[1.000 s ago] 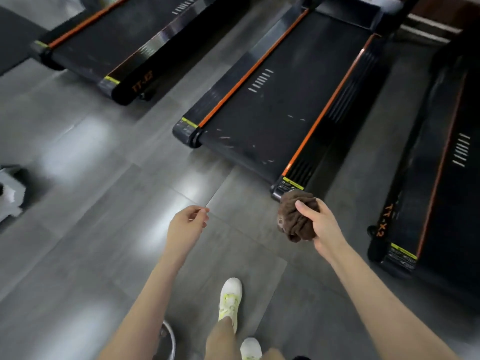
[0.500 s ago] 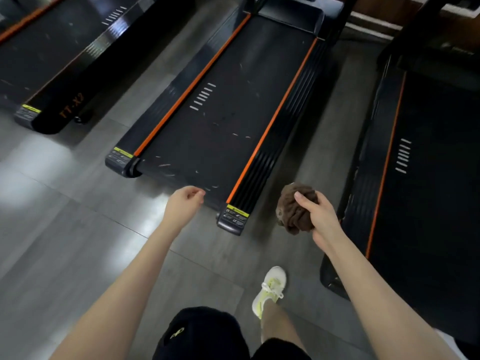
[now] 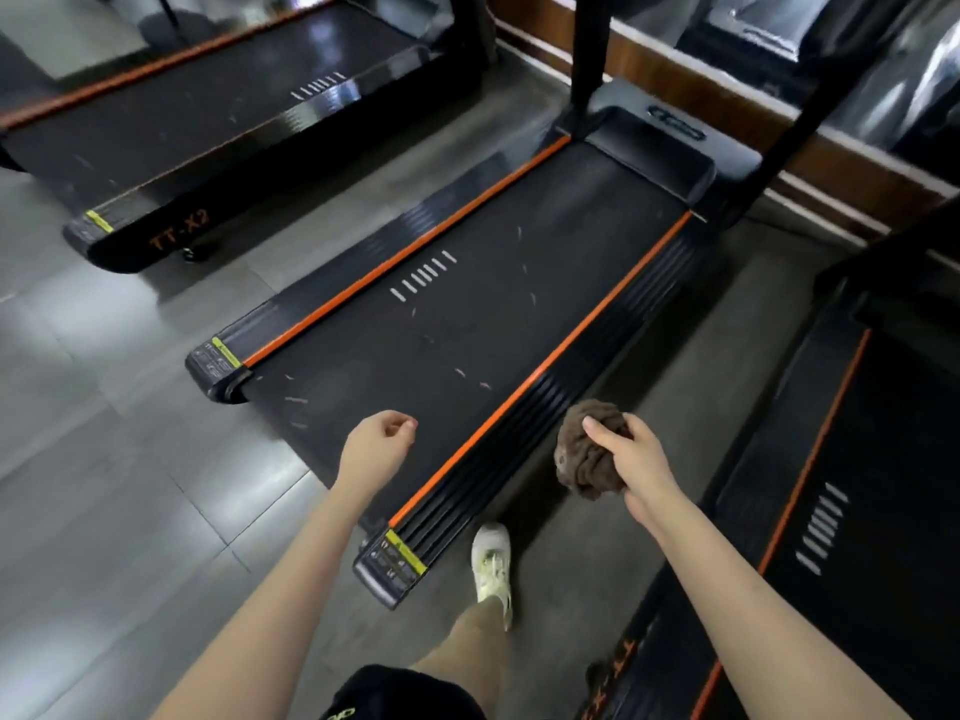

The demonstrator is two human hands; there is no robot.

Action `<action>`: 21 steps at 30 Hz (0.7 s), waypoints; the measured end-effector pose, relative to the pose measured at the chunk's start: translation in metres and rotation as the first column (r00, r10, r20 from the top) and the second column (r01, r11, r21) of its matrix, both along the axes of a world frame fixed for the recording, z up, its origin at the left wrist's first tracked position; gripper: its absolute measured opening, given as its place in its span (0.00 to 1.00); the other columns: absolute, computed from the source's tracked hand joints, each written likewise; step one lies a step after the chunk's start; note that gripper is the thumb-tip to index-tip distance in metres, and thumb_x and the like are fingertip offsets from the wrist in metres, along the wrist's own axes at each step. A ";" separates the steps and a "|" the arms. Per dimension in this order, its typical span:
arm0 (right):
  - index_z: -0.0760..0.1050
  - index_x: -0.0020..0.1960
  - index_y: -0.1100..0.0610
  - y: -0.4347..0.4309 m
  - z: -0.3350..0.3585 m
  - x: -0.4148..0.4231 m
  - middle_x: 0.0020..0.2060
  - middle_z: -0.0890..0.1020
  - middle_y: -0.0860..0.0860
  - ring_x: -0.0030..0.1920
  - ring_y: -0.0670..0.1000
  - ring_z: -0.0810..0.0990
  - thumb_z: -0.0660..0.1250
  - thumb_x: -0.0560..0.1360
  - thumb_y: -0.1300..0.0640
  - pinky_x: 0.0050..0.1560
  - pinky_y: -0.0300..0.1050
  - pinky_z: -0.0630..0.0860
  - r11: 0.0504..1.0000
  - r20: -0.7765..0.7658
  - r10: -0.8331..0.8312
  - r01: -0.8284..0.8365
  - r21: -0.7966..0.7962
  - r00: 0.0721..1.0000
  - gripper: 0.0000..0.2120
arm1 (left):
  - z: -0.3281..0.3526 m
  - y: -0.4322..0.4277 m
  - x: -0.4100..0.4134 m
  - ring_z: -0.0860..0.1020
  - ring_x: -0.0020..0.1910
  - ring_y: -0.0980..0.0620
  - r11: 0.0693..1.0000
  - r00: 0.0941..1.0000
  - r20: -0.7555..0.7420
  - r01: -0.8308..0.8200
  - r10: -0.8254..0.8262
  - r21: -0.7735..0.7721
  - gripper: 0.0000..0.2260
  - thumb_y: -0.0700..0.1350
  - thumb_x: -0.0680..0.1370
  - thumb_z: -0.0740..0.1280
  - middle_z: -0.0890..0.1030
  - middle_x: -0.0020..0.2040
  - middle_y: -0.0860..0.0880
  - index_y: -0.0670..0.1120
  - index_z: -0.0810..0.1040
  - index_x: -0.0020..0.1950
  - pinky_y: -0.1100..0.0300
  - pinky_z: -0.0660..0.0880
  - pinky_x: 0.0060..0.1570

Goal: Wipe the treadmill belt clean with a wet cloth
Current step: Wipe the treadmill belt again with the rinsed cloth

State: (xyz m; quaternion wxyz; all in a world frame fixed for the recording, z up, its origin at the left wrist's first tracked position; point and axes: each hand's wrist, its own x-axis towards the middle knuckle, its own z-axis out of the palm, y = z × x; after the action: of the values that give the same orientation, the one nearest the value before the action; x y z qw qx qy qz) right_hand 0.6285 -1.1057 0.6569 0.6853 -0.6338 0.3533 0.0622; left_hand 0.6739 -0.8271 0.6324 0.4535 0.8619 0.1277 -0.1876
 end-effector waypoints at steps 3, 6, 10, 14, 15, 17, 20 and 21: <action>0.76 0.56 0.57 -0.025 0.000 0.064 0.50 0.83 0.55 0.49 0.54 0.82 0.71 0.74 0.57 0.43 0.46 0.79 0.998 -0.013 0.067 -0.067 -0.017 0.998 0.12 | 0.002 -0.029 0.051 0.79 0.50 0.49 1.000 1.000 0.021 0.006 -0.007 0.024 0.09 0.47 0.79 0.61 0.82 0.50 0.49 0.49 0.80 0.52 0.57 0.74 0.50; 0.76 0.56 0.58 -0.045 -0.007 0.121 0.51 0.82 0.57 0.51 0.58 0.82 0.71 0.74 0.56 0.40 0.47 0.77 0.993 -0.018 0.116 -0.116 -0.011 0.993 0.12 | 0.002 -0.048 0.096 0.78 0.53 0.49 0.998 0.998 0.062 -0.027 0.024 0.051 0.11 0.45 0.79 0.60 0.81 0.53 0.49 0.47 0.80 0.56 0.61 0.69 0.47; 0.75 0.60 0.59 -0.060 -0.017 0.191 0.53 0.82 0.59 0.51 0.59 0.82 0.76 0.64 0.46 0.38 0.48 0.78 0.983 -0.059 0.182 -0.181 0.021 0.981 0.30 | -0.002 -0.059 0.143 0.78 0.53 0.49 0.992 0.990 0.081 -0.115 0.112 0.041 0.11 0.44 0.79 0.60 0.82 0.53 0.48 0.46 0.80 0.55 0.62 0.69 0.47; 0.74 0.62 0.61 -0.075 -0.052 0.270 0.53 0.81 0.60 0.48 0.57 0.82 0.66 0.76 0.54 0.37 0.47 0.80 0.966 -0.079 0.251 -0.245 0.076 0.965 0.17 | -0.034 -0.062 0.192 0.77 0.45 0.51 0.974 0.972 0.114 -0.215 0.207 0.064 0.11 0.43 0.79 0.58 0.82 0.47 0.48 0.46 0.79 0.55 0.62 0.67 0.43; 0.74 0.62 0.60 -0.080 -0.067 0.289 0.53 0.80 0.60 0.48 0.56 0.82 0.64 0.78 0.56 0.37 0.47 0.80 0.962 -0.099 0.267 -0.260 0.080 0.959 0.14 | -0.049 -0.064 0.204 0.77 0.47 0.50 0.968 0.965 0.125 -0.240 0.230 0.071 0.11 0.44 0.79 0.58 0.82 0.48 0.48 0.46 0.78 0.56 0.62 0.67 0.43; 0.74 0.63 0.59 -0.091 -0.097 0.328 0.54 0.80 0.59 0.47 0.56 0.82 0.64 0.78 0.55 0.36 0.47 0.80 0.956 -0.133 0.293 -0.287 0.059 0.947 0.15 | -0.084 -0.074 0.228 0.77 0.50 0.49 0.956 0.953 0.138 -0.282 0.270 0.077 0.12 0.44 0.80 0.58 0.80 0.52 0.48 0.46 0.78 0.57 0.61 0.68 0.45; 0.73 0.63 0.57 -0.111 -0.145 0.387 0.53 0.80 0.57 0.45 0.53 0.83 0.64 0.77 0.55 0.36 0.46 0.80 0.948 -0.175 0.318 -0.316 0.037 0.932 0.15 | -0.139 -0.104 0.264 0.78 0.49 0.48 0.947 0.945 0.123 -0.314 0.304 0.073 0.12 0.45 0.80 0.57 0.80 0.51 0.48 0.46 0.78 0.58 0.57 0.73 0.47; 0.73 0.62 0.56 -0.121 -0.163 0.407 0.53 0.80 0.57 0.46 0.53 0.83 0.63 0.78 0.55 0.38 0.47 0.80 0.947 -0.186 0.321 -0.320 0.034 0.929 0.14 | -0.157 -0.117 0.277 0.77 0.49 0.48 0.945 0.944 0.116 -0.319 0.309 0.074 0.12 0.45 0.80 0.57 0.79 0.52 0.48 0.46 0.77 0.58 0.57 0.73 0.47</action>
State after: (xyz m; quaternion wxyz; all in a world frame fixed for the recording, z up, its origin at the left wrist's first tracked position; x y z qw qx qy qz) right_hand 1.0356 -1.2263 0.4939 0.6304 -0.6729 0.3084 0.2336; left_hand 0.9505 -0.9442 0.4754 0.4435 0.8589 0.2485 -0.0624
